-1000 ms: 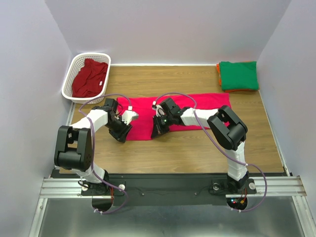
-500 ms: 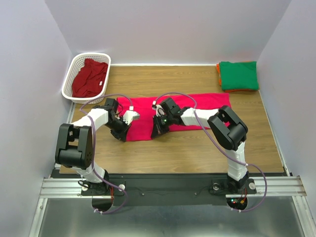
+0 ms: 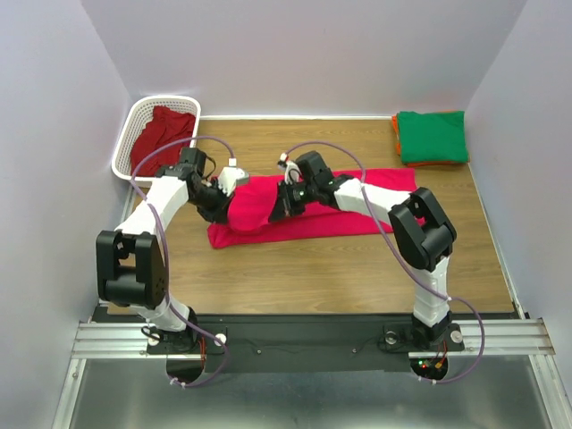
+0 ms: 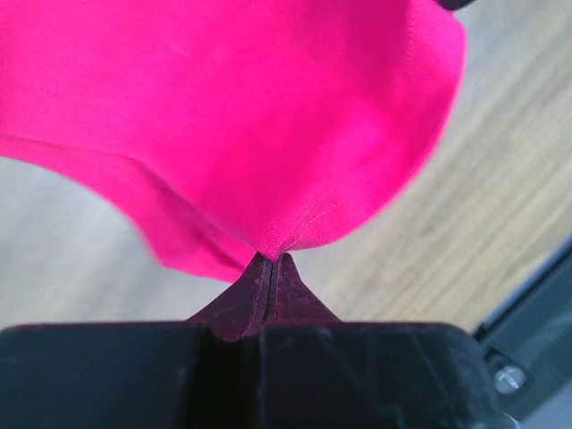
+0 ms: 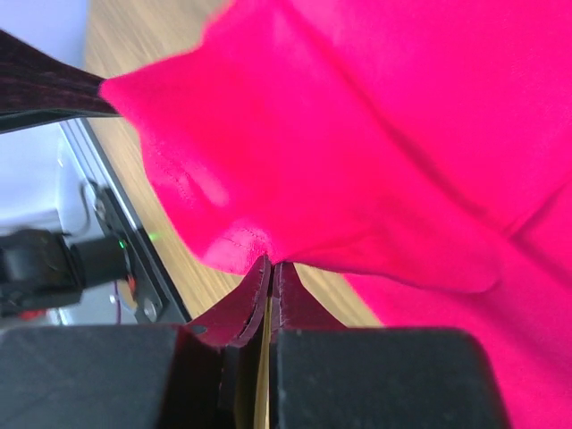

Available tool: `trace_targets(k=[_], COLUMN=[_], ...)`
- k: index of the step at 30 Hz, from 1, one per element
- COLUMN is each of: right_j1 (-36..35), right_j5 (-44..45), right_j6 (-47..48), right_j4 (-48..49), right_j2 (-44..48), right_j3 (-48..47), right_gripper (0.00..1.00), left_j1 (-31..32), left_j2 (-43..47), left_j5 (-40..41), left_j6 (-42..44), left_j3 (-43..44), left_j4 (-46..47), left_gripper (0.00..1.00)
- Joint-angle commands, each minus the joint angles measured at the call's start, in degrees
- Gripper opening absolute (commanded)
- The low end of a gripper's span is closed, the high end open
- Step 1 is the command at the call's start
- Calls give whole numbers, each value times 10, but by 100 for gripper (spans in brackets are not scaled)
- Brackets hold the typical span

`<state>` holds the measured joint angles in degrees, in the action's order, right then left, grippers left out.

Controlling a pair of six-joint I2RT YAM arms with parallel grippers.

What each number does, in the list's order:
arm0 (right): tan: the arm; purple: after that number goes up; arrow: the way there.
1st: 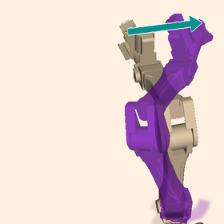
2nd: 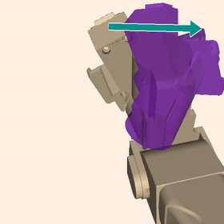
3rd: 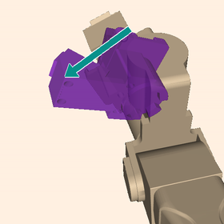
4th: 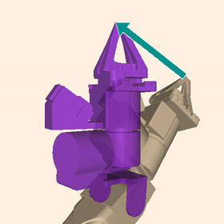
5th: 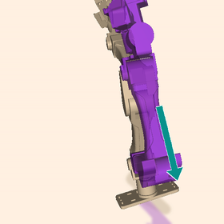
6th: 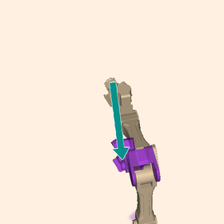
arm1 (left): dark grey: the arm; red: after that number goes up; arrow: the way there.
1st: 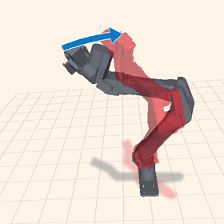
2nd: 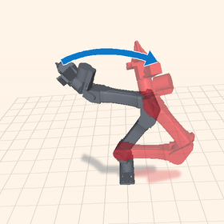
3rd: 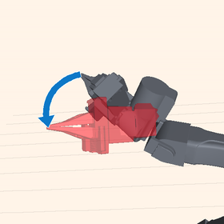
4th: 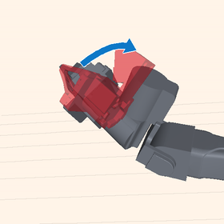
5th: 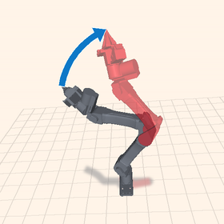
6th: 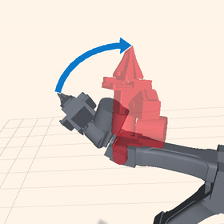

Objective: Fold and stack the t-shirts
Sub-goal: Fold the tshirt

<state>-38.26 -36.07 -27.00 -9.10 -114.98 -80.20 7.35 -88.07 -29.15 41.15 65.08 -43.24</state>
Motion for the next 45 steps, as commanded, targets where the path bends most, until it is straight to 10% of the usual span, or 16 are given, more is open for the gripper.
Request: trace_targets(k=[1,26,45], right_j1=[20,78,86], right_j5=[-14,-15,-31], right_j6=[6,23,19], right_j4=[8,8,1], right_j2=[-5,-127,-143], right_j3=[-50,-165,-157], right_gripper=[1,1,1], left_j1=[-14,-34,-37], left_j2=[-34,-228,-209], left_j5=[-8,-9,8], left_j6=[5,-40,-57], left_j3=[71,257,162], left_j4=[-5,69,42], left_gripper=[0,0,0])
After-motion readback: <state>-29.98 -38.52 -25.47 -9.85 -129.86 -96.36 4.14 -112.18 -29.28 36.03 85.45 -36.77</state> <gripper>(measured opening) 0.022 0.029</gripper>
